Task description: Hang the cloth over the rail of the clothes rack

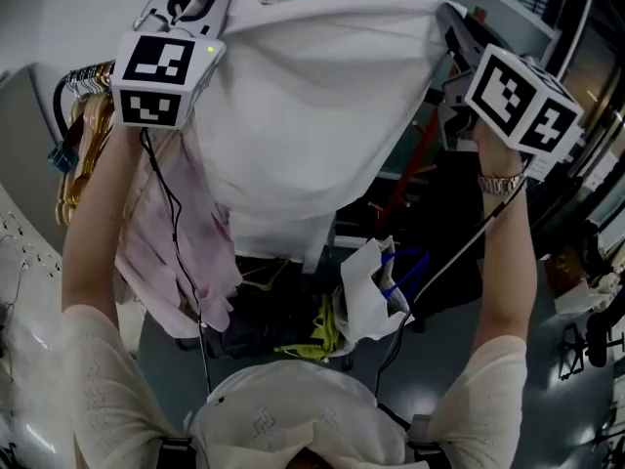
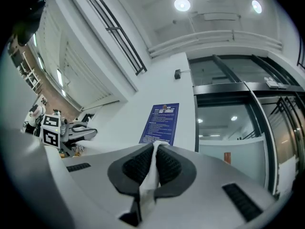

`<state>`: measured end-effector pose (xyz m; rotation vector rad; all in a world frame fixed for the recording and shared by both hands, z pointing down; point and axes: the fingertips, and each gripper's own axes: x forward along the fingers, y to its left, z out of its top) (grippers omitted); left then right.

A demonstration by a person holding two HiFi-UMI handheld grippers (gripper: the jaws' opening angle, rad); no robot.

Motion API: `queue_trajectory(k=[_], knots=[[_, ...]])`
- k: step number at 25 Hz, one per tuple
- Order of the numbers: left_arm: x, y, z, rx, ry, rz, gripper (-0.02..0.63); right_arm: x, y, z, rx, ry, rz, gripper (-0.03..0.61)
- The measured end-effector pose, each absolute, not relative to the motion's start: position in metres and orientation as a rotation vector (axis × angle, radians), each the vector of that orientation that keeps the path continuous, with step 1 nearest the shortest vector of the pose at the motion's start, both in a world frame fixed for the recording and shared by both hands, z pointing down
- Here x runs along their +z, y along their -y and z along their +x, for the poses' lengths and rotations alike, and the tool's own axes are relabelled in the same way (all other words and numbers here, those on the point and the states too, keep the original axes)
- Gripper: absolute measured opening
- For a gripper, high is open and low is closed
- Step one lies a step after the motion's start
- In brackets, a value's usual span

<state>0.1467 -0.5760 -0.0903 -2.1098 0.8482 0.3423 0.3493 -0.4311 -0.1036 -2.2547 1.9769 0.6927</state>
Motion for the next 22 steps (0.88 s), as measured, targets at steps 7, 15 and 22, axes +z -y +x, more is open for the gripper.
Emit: queue_trajectory(k=[7, 15, 22], knots=[[-0.135, 0.613, 0.177, 0.273, -0.858, -1.999, 0.018, -0.153, 0.479, 0.373, 0.876, -1.925, -2.317, 0.021], [-0.119, 0.661, 0.214, 0.141, -0.782, -1.911, 0.018, -0.132, 0.545, 0.401, 1.013, -2.078, -2.343, 0.021], [-0.095, 0.684, 0.231, -0.028, -0.78, -1.768, 0.018, -0.103, 0.567, 0.41, 0.893, -2.338, -2.312, 0.023]])
